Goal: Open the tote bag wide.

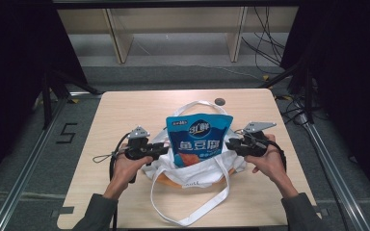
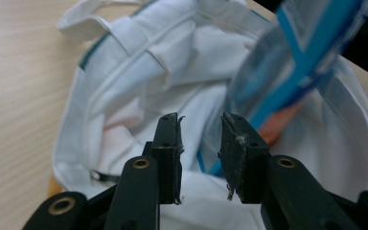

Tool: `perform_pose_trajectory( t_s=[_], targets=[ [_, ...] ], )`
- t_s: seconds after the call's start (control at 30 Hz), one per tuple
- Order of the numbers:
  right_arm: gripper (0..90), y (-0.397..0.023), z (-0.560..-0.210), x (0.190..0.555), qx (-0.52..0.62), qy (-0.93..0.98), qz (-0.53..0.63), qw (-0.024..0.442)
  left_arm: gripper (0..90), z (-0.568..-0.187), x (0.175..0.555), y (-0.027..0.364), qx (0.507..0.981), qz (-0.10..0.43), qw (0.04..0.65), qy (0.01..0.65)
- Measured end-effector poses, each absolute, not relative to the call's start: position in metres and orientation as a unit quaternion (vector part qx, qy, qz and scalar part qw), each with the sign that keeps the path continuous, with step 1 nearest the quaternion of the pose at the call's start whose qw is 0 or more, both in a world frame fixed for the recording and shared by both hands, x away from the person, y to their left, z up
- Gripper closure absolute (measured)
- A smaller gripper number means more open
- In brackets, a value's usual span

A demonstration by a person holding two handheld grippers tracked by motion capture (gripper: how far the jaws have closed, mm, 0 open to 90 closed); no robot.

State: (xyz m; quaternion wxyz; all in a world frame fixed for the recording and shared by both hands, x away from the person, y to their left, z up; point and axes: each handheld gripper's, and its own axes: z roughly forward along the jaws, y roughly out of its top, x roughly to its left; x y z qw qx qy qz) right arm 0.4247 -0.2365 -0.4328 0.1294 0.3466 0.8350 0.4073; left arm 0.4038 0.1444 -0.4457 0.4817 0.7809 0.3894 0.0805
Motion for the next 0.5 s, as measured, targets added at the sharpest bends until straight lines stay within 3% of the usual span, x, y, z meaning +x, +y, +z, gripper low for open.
perform_pose_trajectory(
  t_s=[0.23, 0.33, 0.5],
  targets=[
    [64.9, -0.225, -0.432, 0.409, 0.313, 0.840, 0.431, 0.103, 68.1, -0.458, 0.380, 0.147, 0.778, 0.059, 0.495, 0.381],
    [64.9, -0.220, -0.435, 0.407, 0.315, 0.845, 0.423, 0.085, 69.3, -0.460, 0.373, 0.143, 0.778, 0.055, 0.497, 0.381],
    [66.9, -0.220, -0.434, 0.402, 0.321, 0.845, 0.417, 0.094, 75.0, -0.465, 0.368, 0.135, 0.786, 0.059, 0.490, 0.373]
  ],
)
